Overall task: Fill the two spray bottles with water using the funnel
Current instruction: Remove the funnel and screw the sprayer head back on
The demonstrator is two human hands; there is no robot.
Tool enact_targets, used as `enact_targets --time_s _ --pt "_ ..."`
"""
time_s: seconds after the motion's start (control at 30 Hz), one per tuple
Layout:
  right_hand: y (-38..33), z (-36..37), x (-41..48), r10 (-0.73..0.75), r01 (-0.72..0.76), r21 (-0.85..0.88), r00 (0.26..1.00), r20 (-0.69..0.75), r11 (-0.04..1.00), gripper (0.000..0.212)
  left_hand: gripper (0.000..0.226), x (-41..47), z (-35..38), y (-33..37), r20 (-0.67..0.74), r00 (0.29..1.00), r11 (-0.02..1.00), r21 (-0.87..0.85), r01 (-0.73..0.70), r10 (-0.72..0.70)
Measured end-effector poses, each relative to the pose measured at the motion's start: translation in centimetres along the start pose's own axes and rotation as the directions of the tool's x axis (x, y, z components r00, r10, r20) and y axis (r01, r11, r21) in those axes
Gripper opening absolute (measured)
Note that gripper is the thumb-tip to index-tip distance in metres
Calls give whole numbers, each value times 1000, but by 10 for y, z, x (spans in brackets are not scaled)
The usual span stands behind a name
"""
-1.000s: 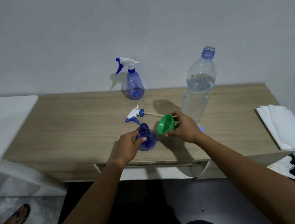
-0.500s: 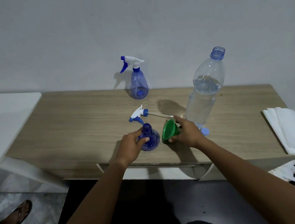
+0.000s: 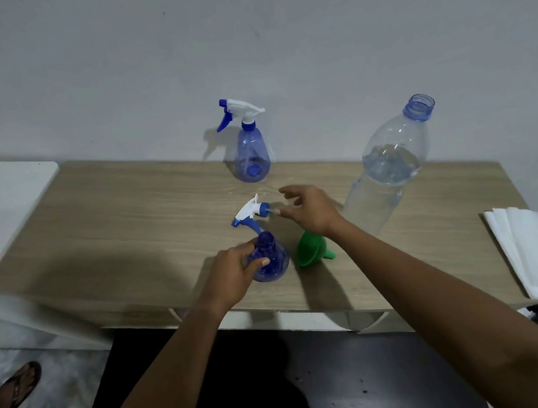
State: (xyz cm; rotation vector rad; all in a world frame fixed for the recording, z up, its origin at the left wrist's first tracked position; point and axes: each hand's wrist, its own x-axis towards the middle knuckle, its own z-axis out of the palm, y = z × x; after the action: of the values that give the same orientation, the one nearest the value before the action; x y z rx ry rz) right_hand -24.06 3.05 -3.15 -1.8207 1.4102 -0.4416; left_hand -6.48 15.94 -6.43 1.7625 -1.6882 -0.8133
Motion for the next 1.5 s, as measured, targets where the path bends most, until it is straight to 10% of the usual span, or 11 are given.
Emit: enact_targets --time_s 0.8,1.5 --pt "10 39 86 55 -21 -171 979 198 985 37 30 17 4 -34 26 995 982 -164 -93 98" --pt "-88 -74 -49 -362 387 449 921 -145 805 10 19 6 -3 -14 34 999 981 -192 31 -25"
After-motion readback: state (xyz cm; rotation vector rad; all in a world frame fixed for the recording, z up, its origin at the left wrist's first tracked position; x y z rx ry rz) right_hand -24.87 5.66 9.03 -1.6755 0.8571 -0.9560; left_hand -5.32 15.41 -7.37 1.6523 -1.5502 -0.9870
